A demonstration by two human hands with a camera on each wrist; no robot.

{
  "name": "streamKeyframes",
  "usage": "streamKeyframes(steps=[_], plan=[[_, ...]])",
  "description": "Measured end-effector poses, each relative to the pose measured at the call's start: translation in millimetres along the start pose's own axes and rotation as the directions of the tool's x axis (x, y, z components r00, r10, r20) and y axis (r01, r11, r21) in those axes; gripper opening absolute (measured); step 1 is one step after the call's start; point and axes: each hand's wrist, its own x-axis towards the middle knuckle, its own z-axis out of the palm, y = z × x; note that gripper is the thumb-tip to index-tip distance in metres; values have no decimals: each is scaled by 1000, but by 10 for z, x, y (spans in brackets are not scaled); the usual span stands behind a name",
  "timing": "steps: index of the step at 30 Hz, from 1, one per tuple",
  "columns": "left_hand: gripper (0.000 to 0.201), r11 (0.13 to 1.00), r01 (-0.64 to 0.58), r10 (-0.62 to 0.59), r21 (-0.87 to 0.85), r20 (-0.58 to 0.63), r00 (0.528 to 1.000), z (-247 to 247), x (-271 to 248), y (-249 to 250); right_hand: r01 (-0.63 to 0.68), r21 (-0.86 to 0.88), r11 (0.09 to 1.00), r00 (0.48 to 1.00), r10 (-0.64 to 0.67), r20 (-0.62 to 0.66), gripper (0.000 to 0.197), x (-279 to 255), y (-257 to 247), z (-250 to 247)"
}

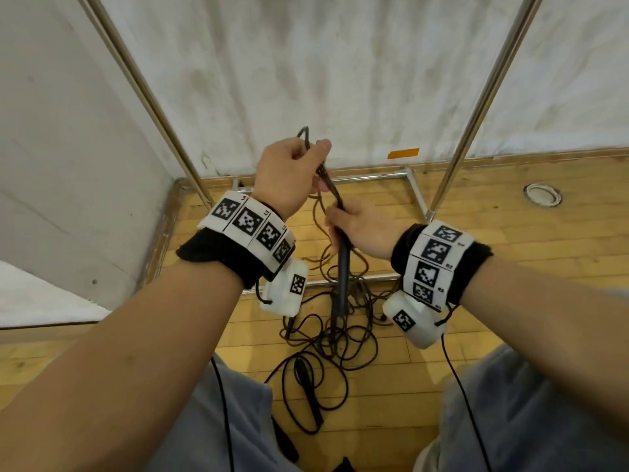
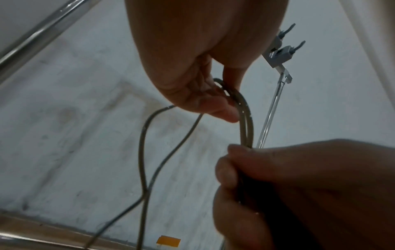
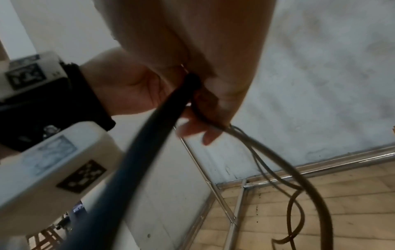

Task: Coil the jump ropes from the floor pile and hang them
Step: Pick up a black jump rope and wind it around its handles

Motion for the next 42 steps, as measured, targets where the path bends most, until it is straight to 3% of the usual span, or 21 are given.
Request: streamKeyframes(steps=[3,6,10,15,19,22,24,26,29,31,34,36,39,42], plan=[[29,983,129,-106,-127,177,979,-31,-16,32,15,170,985,997,-3,-71,26,2,-67,-58],[18,991,119,-87,-61,381,920,-38,-67,27,30,316,948,1000,-31,-2,21,10,-95,-127],[14,996,68,-50,-65,238,970,-57,-71,46,116,71,991,993,-117,18,6,41,-92,-219],[15,987,1,-9,-162,-49,999,-68,-22,71,128,-219,967,991,-131,-1,13,76,-20,-316],[13,973,46,-46,-228,7,999,-75,-9,89,130,-306,943,986,-155,-57,17,94,11,-376],[12,952,96,-85,-292,50,995,-67,-18,115,136,-314,940,989,-145,-6,14,118,-7,-388],[11,956,57,-52,-289,25,998,-82,-11,112,143,-375,916,987,-158,-10,19,125,-18,-347],[9,969,-37,32,-244,-25,999,-86,-18,104,137,-423,896,977,-192,-91,26,140,-15,-288],[7,979,-161,151,-123,-84,985,-60,-53,95,72,-423,903,984,-135,-119,38,163,-9,-232],[7,984,-132,126,-119,-59,990,-30,-71,86,82,-334,939,993,-105,-53,37,167,-25,-240],[23,983,70,-40,-171,173,984,-17,-92,82,137,-43,990,990,-138,-2,25,174,-51,-275],[30,976,107,-50,-189,283,958,-4,-121,83,144,39,989,990,-144,-3,13,181,-51,-276],[27,987,2,24,-160,161,987,31,-127,109,148,35,988,988,-145,-58,5,169,-62,-239],[17,986,-91,91,-142,-2,996,56,-85,104,181,12,983,975,-178,-135,14,164,-100,-208]])
